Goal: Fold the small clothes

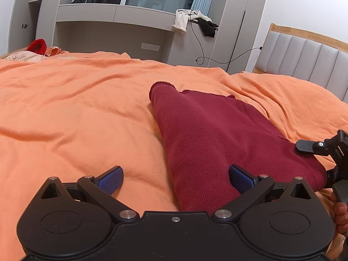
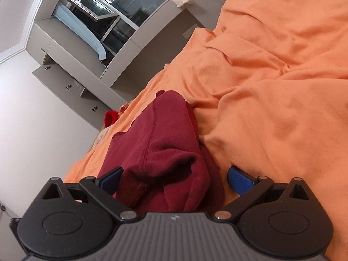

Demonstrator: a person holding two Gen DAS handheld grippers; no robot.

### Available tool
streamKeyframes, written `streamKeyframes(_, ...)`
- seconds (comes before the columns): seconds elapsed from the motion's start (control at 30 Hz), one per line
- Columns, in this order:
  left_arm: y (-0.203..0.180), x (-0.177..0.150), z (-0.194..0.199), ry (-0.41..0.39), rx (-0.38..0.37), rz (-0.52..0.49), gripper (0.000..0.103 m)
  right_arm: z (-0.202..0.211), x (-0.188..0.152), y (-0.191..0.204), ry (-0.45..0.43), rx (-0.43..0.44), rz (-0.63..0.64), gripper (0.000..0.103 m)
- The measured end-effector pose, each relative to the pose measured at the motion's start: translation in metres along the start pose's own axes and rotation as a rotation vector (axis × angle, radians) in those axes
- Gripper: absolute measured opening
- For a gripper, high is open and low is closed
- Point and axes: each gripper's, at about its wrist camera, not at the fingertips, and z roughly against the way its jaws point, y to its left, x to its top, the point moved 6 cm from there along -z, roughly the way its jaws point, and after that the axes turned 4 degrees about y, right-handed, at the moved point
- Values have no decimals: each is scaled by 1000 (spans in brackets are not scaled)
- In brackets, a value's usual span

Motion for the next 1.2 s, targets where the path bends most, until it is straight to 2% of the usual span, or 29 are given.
streamKeyframes(0.07, 0, 0, 0, 0, 0, 0, 103, -2, 1, 2, -19, -12, 1, 101)
streamKeyframes(0.13, 0, 0, 0, 1, -1, 0, 103, -4, 5, 5, -30, -27, 2, 89)
streamKeyframes(0.17, 0, 0, 0, 2, -1, 2, 103, -5, 7, 6, -34, -41, 6, 87)
streamKeyframes(0.23, 1, 1, 0, 2, -2, 4, 103, -7, 10, 8, -44, -41, 4, 68)
streamKeyframes(0.37, 1, 1, 0, 3, -5, 10, 103, -16, 15, 12, -43, -53, 3, 68)
streamKeyframes(0.43, 2, 1, 0, 5, -9, 14, 103, -22, 16, 9, -25, -47, -10, 74)
streamKeyframes(0.57, 4, 4, -1, 14, -21, 17, 103, -35, 18, -1, 4, -14, -54, 77)
streamKeyframes(0.8, 6, 20, -11, 62, -65, 45, 103, -35, 15, -1, -5, -16, -50, 70)
streamKeyframes(1.03, 19, 36, -50, 170, -184, 125, 103, -35, 13, 1, -19, -29, -45, 70)
streamKeyframes(1.2, 12, 34, -58, 171, -164, 82, 103, -35, 12, 6, -28, -57, -7, 61)
